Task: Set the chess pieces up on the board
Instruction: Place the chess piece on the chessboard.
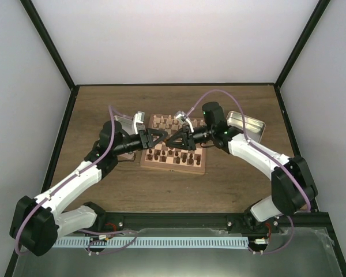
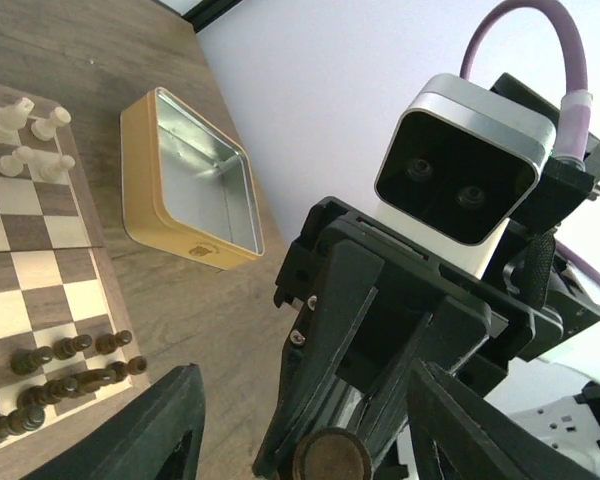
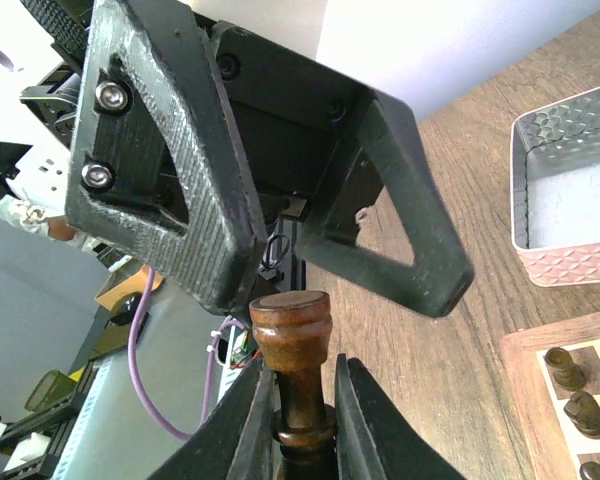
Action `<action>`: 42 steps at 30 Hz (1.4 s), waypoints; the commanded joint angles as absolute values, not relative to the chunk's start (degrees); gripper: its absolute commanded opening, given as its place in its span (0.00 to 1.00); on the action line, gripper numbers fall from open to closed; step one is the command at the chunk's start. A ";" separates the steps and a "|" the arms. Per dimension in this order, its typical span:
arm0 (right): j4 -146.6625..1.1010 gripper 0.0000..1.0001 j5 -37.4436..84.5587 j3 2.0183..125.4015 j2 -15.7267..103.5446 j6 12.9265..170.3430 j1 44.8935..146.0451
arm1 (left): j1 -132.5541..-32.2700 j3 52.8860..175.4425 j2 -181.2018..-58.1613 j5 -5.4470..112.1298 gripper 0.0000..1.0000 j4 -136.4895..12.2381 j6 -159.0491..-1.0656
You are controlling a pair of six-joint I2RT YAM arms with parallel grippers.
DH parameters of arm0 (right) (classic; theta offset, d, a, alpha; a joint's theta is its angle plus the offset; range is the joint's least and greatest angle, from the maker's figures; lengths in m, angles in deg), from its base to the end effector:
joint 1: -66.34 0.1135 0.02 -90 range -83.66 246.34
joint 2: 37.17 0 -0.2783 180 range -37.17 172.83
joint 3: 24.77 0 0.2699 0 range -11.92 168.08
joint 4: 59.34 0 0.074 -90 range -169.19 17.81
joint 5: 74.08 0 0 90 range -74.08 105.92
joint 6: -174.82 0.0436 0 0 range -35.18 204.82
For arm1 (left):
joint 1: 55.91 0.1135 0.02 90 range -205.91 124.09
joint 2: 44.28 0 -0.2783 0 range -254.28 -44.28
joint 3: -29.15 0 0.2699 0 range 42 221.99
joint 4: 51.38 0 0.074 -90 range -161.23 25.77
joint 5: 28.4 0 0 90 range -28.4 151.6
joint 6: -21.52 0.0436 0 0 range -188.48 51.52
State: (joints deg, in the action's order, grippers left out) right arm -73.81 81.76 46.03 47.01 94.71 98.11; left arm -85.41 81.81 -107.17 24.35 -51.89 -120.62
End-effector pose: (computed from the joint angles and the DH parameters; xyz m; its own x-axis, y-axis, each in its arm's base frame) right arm 0.2643 0.2105 0.2850 -0.5461 -0.2555 -0.7978 -0.8197 -0.0334 0.5718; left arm 0.2182 -0.1538 0.2930 -0.8177 -0.2595 -0.5139 0.4302 0.3179 -0.8449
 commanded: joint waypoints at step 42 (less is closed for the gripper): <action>-28.73 0.72 54.30 29.44 31.82 151.06 101.59 | -85.18 84.33 -102.37 35.77 0.04 -35.83 -129.00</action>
State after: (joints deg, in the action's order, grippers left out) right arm -38.89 63.34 30.40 33.50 138.56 100.38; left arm -85.08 83.14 -104.02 32.63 -43.10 -125.38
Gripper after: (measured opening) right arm 0.716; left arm 0.179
